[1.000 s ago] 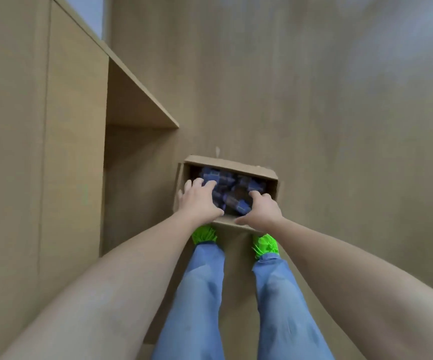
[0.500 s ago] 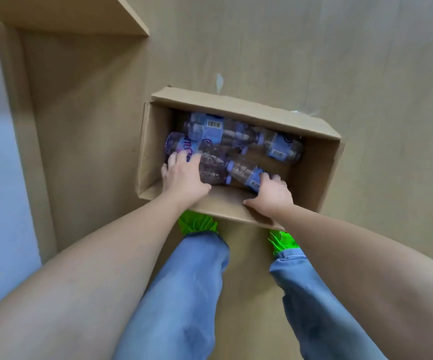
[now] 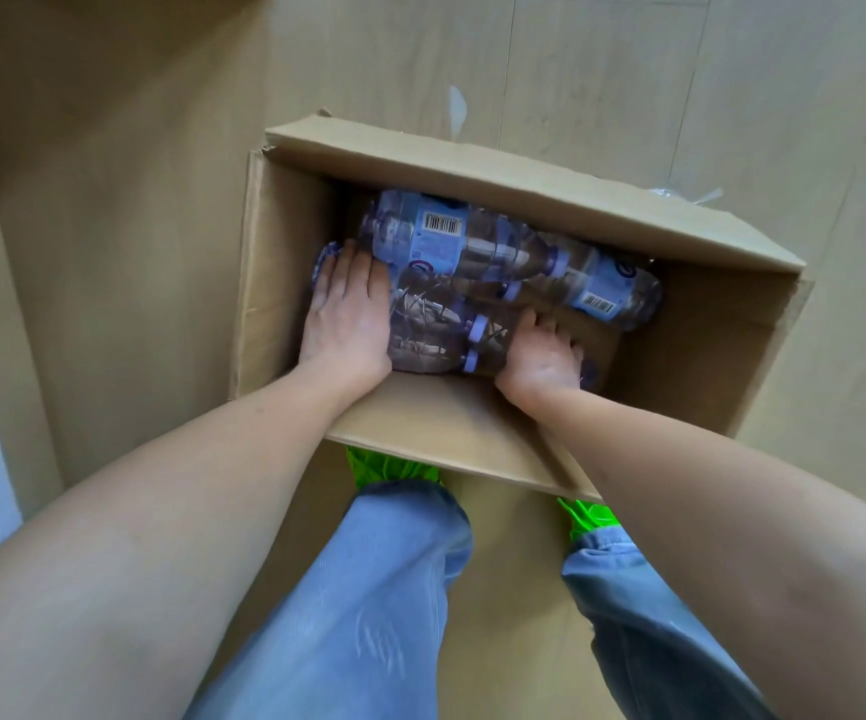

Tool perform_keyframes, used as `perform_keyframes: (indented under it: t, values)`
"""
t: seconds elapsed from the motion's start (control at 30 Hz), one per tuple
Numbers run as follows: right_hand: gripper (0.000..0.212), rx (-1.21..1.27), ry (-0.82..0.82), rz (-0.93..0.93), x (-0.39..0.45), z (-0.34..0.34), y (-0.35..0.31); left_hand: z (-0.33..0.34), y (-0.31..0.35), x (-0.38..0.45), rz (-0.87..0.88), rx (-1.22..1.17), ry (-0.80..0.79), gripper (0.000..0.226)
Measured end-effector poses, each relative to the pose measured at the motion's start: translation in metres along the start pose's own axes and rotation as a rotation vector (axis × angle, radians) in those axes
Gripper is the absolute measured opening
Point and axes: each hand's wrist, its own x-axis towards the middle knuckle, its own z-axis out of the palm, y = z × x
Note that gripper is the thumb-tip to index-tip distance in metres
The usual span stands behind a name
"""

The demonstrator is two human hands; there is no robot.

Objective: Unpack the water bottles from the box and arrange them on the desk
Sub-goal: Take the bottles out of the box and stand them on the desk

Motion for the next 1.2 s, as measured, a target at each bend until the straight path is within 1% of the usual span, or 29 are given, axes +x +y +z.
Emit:
perform_keyframes:
  t: [0.1,0.17,0.27,0.33,0.4,0.5,0.6,0.67,0.73,0.8,0.93,1.03,1.1,1.2]
  values:
    - [0.072,-0.005,0.001,0.001,0.003,-0.003,0.001,-0.003,-0.005,0.007,0.013,-0.01,-0.009,0.091]
    - [0.077,-0.021,0.001,0.013,0.002,-0.006,0.002,-0.008,-0.008,0.011,0.034,-0.007,0.017,0.077]
    - [0.078,-0.056,0.03,0.029,-0.003,-0.007,0.005,-0.011,-0.014,0.013,0.082,0.029,0.106,0.049]
    - [0.078,-0.092,0.035,0.025,-0.006,-0.005,0.009,-0.011,-0.019,0.011,0.101,0.052,0.14,0.045]
    - [0.078,-0.121,0.032,0.026,-0.006,-0.006,0.012,-0.012,-0.021,0.011,0.094,0.06,0.12,0.046]
    - [0.079,-0.118,0.021,0.038,-0.006,-0.007,0.011,-0.02,-0.017,0.016,0.036,0.081,0.062,0.046]
    - [0.078,-0.133,0.038,0.05,-0.014,-0.008,0.01,-0.03,-0.009,0.016,0.0,0.083,-0.023,0.048]
    - [0.074,-0.154,0.055,0.043,-0.024,-0.013,0.011,-0.038,-0.005,0.006,-0.051,0.024,-0.105,0.052]
    - [0.071,-0.164,0.055,0.031,-0.039,-0.022,0.011,-0.045,-0.002,-0.014,-0.15,-0.093,-0.184,0.06]
    - [0.069,-0.132,0.051,0.028,-0.054,-0.034,0.01,-0.051,0.001,-0.031,-0.247,-0.194,-0.212,0.068]
    - [0.068,-0.021,0.028,0.024,-0.095,-0.072,0.009,-0.088,0.007,-0.058,-0.37,-0.255,-0.26,0.085]
    - [0.064,0.094,0.018,0.043,-0.128,-0.108,0.004,-0.13,0.01,-0.081,-0.46,-0.331,-0.239,0.087]
    - [0.066,0.178,0.037,0.044,-0.152,-0.135,0.001,-0.165,0.016,-0.097,-0.482,-0.383,-0.188,0.086]
    - [0.071,0.272,0.068,-0.004,-0.192,-0.185,-0.005,-0.227,0.027,-0.12,-0.501,-0.468,-0.121,0.085]
